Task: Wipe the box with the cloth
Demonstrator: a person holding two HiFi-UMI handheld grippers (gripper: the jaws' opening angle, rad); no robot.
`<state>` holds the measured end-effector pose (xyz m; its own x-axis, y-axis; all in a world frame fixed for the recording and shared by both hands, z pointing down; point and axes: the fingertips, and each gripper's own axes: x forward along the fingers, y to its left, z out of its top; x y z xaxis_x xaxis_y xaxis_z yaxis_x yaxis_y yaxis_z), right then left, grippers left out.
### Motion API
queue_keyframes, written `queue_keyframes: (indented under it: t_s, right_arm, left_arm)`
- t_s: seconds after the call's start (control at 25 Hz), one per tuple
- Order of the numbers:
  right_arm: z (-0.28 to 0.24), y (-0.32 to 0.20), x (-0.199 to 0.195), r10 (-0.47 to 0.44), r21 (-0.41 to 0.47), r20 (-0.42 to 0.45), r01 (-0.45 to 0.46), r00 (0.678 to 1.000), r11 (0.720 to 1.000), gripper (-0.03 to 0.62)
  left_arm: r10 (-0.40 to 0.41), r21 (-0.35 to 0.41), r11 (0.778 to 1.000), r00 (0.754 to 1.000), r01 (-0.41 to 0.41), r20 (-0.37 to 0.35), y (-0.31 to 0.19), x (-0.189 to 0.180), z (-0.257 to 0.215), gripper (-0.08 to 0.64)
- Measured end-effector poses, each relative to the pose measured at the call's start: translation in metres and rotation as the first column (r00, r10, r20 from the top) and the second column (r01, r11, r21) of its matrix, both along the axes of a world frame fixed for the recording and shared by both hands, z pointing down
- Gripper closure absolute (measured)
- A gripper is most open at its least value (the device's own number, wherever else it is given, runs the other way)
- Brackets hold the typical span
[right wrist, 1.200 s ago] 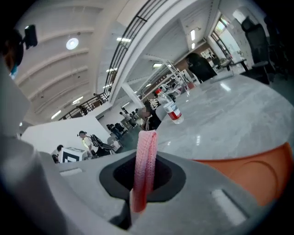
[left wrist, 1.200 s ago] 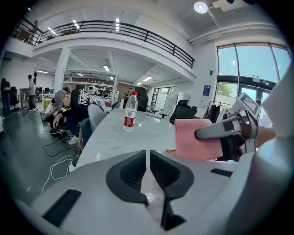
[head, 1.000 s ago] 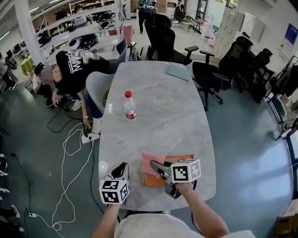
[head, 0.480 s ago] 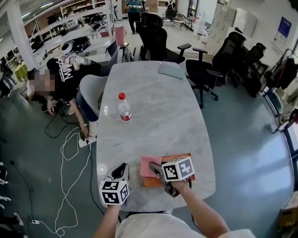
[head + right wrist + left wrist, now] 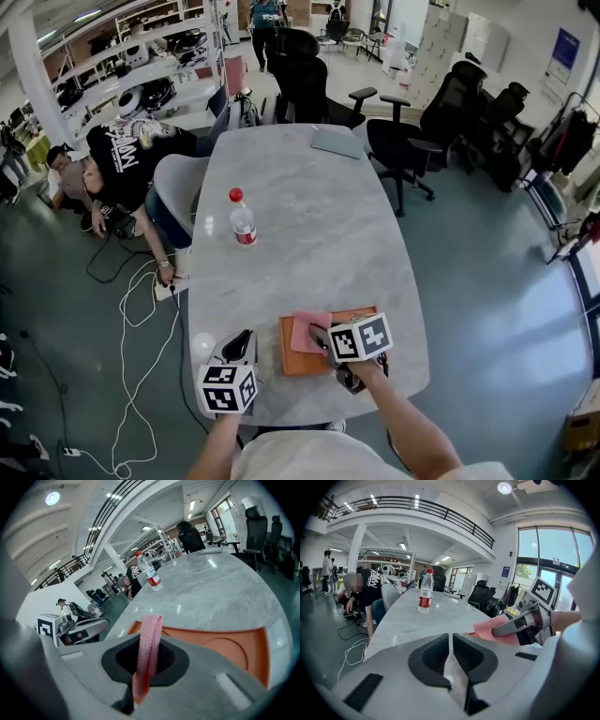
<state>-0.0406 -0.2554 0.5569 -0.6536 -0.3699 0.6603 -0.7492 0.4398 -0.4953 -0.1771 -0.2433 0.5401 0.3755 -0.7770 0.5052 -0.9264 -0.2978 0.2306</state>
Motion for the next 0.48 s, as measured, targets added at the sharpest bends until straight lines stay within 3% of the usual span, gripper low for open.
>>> queue_keyframes:
  t_s: [0.48]
  right_arm:
    - [0.005,0.001,0.066,0.11,0.009,-0.055,-0.11,0.992,0.994,0.578]
  left_arm:
    - [0.014,0.0,1.0,1.0,-0.014,0.001,0.004,0.018,0.003,0.53]
